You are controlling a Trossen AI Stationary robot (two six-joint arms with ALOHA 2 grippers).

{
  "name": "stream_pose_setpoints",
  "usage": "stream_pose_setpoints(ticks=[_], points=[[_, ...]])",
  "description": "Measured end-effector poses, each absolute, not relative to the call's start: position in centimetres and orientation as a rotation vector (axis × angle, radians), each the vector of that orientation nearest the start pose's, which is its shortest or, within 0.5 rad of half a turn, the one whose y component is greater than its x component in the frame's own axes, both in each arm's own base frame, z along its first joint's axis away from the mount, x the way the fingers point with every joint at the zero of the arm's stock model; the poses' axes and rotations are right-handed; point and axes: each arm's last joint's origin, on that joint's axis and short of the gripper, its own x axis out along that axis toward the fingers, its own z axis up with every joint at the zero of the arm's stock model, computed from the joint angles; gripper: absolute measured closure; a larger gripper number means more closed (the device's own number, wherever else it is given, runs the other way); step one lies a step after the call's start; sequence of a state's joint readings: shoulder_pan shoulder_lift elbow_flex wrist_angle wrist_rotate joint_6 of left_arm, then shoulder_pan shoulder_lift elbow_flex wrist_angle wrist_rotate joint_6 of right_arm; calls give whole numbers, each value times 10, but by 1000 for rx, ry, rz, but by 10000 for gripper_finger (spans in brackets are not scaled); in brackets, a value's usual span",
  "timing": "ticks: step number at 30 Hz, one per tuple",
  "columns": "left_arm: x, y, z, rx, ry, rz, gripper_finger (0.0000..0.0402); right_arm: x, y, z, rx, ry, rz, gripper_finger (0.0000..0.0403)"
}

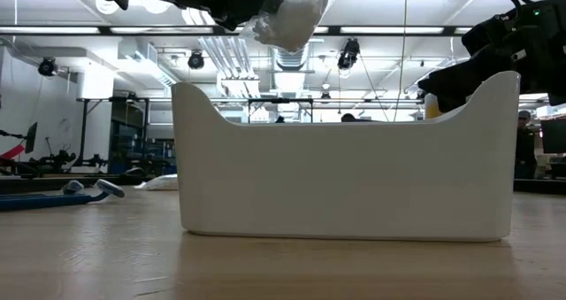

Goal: Pick & Place Travel size toiletries
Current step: Put the bottom white cotton pack into the bottom black bin

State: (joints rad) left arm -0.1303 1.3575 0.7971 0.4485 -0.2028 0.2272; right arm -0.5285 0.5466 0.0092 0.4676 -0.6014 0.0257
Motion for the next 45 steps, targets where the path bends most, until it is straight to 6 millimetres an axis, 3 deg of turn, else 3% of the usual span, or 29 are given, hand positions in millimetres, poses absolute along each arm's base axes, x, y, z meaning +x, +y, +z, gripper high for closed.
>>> stream_pose_setpoints(ticks=[30,45], points=[[297,-33,270,254,134,57,383,118,-50,161,63,60,73,359],[297,-33,269,254,137,57,383,118,-50,160,63,60,72,321]])
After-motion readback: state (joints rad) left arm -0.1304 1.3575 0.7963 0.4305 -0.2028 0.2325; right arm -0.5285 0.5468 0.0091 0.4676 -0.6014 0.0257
